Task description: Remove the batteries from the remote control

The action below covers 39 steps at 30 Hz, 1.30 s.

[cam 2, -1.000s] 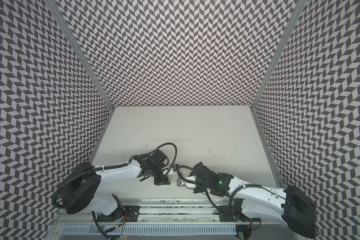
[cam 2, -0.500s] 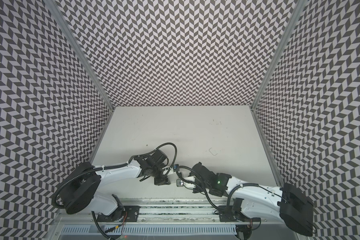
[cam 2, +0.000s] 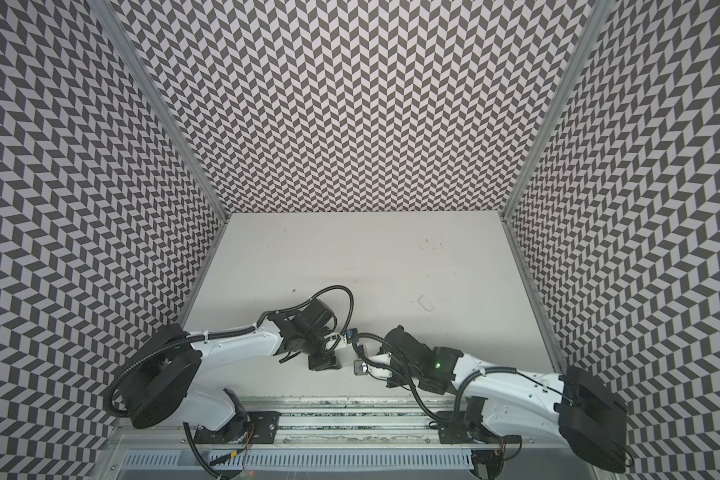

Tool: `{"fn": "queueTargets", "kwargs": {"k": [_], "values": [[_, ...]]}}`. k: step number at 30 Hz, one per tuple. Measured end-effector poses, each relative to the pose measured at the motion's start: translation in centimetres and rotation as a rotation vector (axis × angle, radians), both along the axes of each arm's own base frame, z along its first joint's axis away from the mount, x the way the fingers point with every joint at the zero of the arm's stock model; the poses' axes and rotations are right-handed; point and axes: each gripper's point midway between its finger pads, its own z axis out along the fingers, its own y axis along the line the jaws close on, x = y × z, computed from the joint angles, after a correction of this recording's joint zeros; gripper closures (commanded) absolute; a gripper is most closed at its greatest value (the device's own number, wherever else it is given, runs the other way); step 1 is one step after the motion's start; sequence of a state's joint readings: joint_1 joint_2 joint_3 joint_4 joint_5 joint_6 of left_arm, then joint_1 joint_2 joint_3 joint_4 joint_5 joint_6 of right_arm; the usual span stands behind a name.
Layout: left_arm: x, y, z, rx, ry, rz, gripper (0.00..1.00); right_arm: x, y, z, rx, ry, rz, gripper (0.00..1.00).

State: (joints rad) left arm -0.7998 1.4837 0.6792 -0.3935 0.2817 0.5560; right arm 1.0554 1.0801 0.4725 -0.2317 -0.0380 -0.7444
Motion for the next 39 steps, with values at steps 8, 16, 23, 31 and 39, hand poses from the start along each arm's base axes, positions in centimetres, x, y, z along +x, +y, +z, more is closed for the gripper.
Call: {"fn": "queueTargets", "kwargs": {"k": [8, 16, 23, 31, 39], "values": [[0.0, 0.0, 0.0, -0.002, -0.001, 0.0, 0.64, 0.3, -0.2, -0.1, -0.003, -0.016, -0.013, 1.0], [0.0, 0.0, 0.0, -0.003, 0.0, 0.001, 0.67, 0.5, -0.2, -0.3, -0.003, -0.043, -0.01, 1.0], [0.0, 0.0, 0.0, -0.005, 0.001, 0.0, 0.68, 1.5, -0.3, -0.3, -0.003, -0.139, -0.033, 1.0], [0.0, -0.1, 0.0, -0.006, 0.0, 0.001, 0.6, 2.1, -0.2, 0.9, 0.031, -0.189, -0.052, 1.0], [1.8, 0.2, 0.5, -0.004, 0.0, 0.099, 0.02, 6.7, -3.6, 7.9, 0.309, -0.202, -0.323, 1.0]]}}
